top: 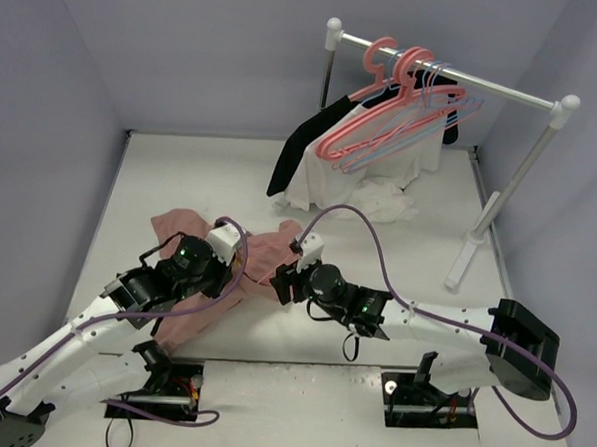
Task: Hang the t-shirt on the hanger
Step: Place the T-shirt on the hanger, then place the hanger at the clothesline.
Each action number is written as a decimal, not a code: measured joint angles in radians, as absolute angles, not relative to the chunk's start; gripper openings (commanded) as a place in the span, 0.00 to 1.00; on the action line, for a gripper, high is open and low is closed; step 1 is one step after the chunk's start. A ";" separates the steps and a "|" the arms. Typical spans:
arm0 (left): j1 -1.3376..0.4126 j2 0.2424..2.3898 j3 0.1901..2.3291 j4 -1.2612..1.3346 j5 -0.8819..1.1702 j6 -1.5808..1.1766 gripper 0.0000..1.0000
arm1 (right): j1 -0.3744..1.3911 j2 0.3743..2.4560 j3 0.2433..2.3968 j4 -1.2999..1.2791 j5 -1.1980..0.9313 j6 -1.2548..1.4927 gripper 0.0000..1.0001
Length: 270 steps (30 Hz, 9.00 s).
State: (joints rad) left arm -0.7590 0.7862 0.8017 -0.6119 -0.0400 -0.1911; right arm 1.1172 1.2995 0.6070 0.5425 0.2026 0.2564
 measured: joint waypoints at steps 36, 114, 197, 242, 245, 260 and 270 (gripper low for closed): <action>-0.771 0.757 0.791 -0.606 -0.014 -0.190 0.00 | 1.119 1.557 0.626 0.487 0.142 0.681 0.26; -0.779 0.851 0.969 -0.532 0.078 0.195 0.00 | 1.035 1.427 1.447 -0.199 0.025 0.093 0.04; -0.769 0.597 1.020 -0.529 -0.009 0.247 0.59 | 0.626 1.219 1.203 -0.283 -0.656 -0.555 0.00; -0.769 0.665 1.360 -0.624 -0.496 0.177 0.59 | 0.620 0.739 1.057 -0.327 -0.194 -0.260 0.00; -0.769 0.673 1.337 -0.623 -0.490 0.173 0.59 | 0.620 0.735 1.039 -0.352 -0.123 -0.242 0.00; -0.769 0.661 1.292 -0.609 -0.471 0.164 0.59 | 0.615 0.745 1.009 -0.468 0.305 -0.158 0.00; -0.769 0.667 1.277 -0.605 -0.446 0.144 0.59 | 0.614 0.830 1.204 -0.542 0.672 -0.180 0.00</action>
State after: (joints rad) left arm -0.7692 0.6670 1.2767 -0.6046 -0.4461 0.1444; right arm 0.6143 0.8297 1.2036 -0.5421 0.6721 -0.1797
